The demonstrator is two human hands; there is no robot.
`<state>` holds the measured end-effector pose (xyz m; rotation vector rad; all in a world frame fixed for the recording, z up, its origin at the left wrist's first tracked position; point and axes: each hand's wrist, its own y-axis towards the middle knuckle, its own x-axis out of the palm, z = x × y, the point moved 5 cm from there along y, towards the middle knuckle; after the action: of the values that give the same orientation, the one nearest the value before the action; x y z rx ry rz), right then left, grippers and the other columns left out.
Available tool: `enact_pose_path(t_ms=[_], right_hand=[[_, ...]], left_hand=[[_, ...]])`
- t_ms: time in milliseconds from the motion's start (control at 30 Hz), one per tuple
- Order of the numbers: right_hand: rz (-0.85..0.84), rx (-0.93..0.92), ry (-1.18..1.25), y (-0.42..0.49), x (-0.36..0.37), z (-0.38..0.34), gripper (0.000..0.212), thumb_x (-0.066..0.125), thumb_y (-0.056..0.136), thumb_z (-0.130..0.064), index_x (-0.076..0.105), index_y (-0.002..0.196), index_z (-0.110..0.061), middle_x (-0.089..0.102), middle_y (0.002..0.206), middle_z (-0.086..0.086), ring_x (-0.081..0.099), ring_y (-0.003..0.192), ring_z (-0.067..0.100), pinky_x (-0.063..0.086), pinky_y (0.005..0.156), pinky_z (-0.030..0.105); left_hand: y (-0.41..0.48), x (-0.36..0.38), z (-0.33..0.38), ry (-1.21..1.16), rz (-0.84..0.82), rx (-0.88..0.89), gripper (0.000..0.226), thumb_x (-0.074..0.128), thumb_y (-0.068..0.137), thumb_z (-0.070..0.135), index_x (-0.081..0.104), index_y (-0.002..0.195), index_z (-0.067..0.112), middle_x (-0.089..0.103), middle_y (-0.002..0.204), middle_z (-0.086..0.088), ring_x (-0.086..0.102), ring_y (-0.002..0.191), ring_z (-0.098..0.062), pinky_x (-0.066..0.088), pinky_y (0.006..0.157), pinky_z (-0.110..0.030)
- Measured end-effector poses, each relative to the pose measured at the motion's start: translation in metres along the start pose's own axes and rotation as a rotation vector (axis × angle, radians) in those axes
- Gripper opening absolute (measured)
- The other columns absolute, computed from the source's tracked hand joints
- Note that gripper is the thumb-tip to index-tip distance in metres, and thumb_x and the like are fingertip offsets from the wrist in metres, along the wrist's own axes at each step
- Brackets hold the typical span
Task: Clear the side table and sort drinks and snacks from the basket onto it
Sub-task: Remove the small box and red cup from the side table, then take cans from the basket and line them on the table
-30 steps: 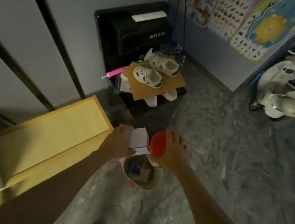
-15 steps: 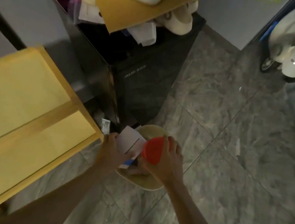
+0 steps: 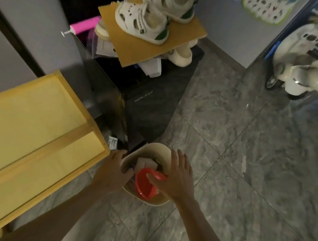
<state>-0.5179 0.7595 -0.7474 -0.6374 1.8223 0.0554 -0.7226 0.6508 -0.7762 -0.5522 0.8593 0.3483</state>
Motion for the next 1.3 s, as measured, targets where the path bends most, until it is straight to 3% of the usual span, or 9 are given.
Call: enact_pose_path(t_ms=[100, 267, 467, 600, 700, 900, 1067, 1167, 1300], right_hand=[[-0.004, 0.007, 0.0, -0.014, -0.061, -0.016, 0.127, 0.057, 0.073, -0.098, 0.008, 0.167, -0.028, 0.013, 0.178, 0.003, 0.011, 0.165, 0.032, 0.023, 0.13, 0.052], [0.005, 0.003, 0.019, -0.041, -0.201, -0.055, 0.13, 0.059, 0.077, -0.094, -0.001, 0.171, -0.026, -0.003, 0.181, 0.002, 0.002, 0.167, 0.026, 0.017, 0.131, 0.048], [0.195, -0.071, 0.106, -0.094, -0.375, -0.122, 0.122, 0.062, 0.078, -0.091, 0.013, 0.169, -0.025, 0.023, 0.174, 0.002, 0.032, 0.158, 0.028, 0.041, 0.122, 0.049], [0.261, -0.121, 0.088, -0.135, -0.467, -0.173, 0.117, 0.063, 0.087, -0.082, 0.011, 0.172, -0.02, 0.014, 0.179, 0.005, 0.018, 0.164, 0.031, 0.031, 0.126, 0.05], [0.279, -0.106, 0.034, -0.152, -0.517, -0.198, 0.12, 0.05, 0.085, -0.09, 0.009, 0.173, -0.019, 0.008, 0.18, 0.005, 0.008, 0.166, 0.031, 0.024, 0.13, 0.051], [0.394, -0.166, -0.007, -0.18, -0.585, -0.252, 0.12, 0.042, 0.081, -0.093, 0.015, 0.171, -0.019, 0.023, 0.175, 0.008, 0.028, 0.159, 0.032, 0.034, 0.126, 0.052], [0.404, -0.306, 0.042, -0.189, -0.598, -0.301, 0.104, 0.049, 0.086, -0.091, 0.032, 0.167, -0.027, 0.041, 0.168, 0.003, 0.045, 0.15, 0.031, 0.044, 0.119, 0.05], [0.336, -0.411, 0.066, -0.166, -0.581, -0.328, 0.106, 0.041, 0.079, -0.102, 0.042, 0.161, -0.035, 0.048, 0.163, -0.003, 0.047, 0.149, 0.027, 0.046, 0.116, 0.051], [0.305, -0.563, 0.038, -0.193, -0.569, -0.392, 0.088, 0.053, 0.087, -0.085, 0.048, 0.153, -0.028, 0.055, 0.152, -0.002, 0.055, 0.138, 0.026, 0.05, 0.11, 0.048]], left_hand=[[-0.017, -0.057, 0.032, 0.034, 0.028, 0.03, 0.078, 0.06, 0.087, 0.067, 0.037, 0.152, 0.03, 0.042, 0.155, 0.005, 0.054, 0.132, -0.017, 0.05, 0.105, -0.035], [-0.047, -0.19, 0.107, 0.04, 0.079, 0.199, 0.087, 0.061, 0.087, 0.07, 0.031, 0.157, 0.028, 0.035, 0.16, 0.004, 0.048, 0.136, -0.018, 0.047, 0.11, -0.037], [-0.093, -0.367, 0.195, 0.071, 0.173, 0.366, 0.112, 0.059, 0.073, 0.09, 0.024, 0.161, 0.03, 0.031, 0.164, 0.007, 0.039, 0.146, -0.019, 0.042, 0.117, -0.042], [-0.12, -0.47, 0.24, 0.095, 0.278, 0.442, 0.131, 0.045, 0.061, 0.105, 0.026, 0.162, 0.024, 0.03, 0.166, 0.001, 0.036, 0.15, -0.023, 0.037, 0.12, -0.046], [-0.143, -0.528, 0.259, 0.158, 0.299, 0.427, 0.123, 0.051, 0.07, 0.097, 0.025, 0.164, 0.022, 0.019, 0.172, 0.001, 0.023, 0.156, -0.023, 0.026, 0.126, -0.047], [-0.185, -0.6, 0.258, 0.14, 0.292, 0.468, 0.114, 0.059, 0.074, 0.088, 0.025, 0.162, 0.026, 0.032, 0.165, -0.002, 0.039, 0.146, -0.023, 0.034, 0.122, -0.042], [-0.224, -0.644, 0.229, 0.153, 0.376, 0.435, 0.113, 0.052, 0.075, 0.09, 0.019, 0.164, 0.029, 0.027, 0.169, -0.001, 0.034, 0.151, -0.025, 0.031, 0.124, -0.044], [-0.249, -0.662, 0.199, 0.164, 0.425, 0.36, 0.106, 0.054, 0.081, 0.085, 0.017, 0.165, 0.031, 0.025, 0.17, -0.002, 0.034, 0.152, -0.026, 0.031, 0.124, -0.042], [-0.29, -0.68, 0.16, 0.197, 0.531, 0.207, 0.104, 0.056, 0.083, 0.081, 0.02, 0.165, 0.028, 0.029, 0.169, -0.005, 0.037, 0.15, -0.03, 0.034, 0.122, -0.045]])
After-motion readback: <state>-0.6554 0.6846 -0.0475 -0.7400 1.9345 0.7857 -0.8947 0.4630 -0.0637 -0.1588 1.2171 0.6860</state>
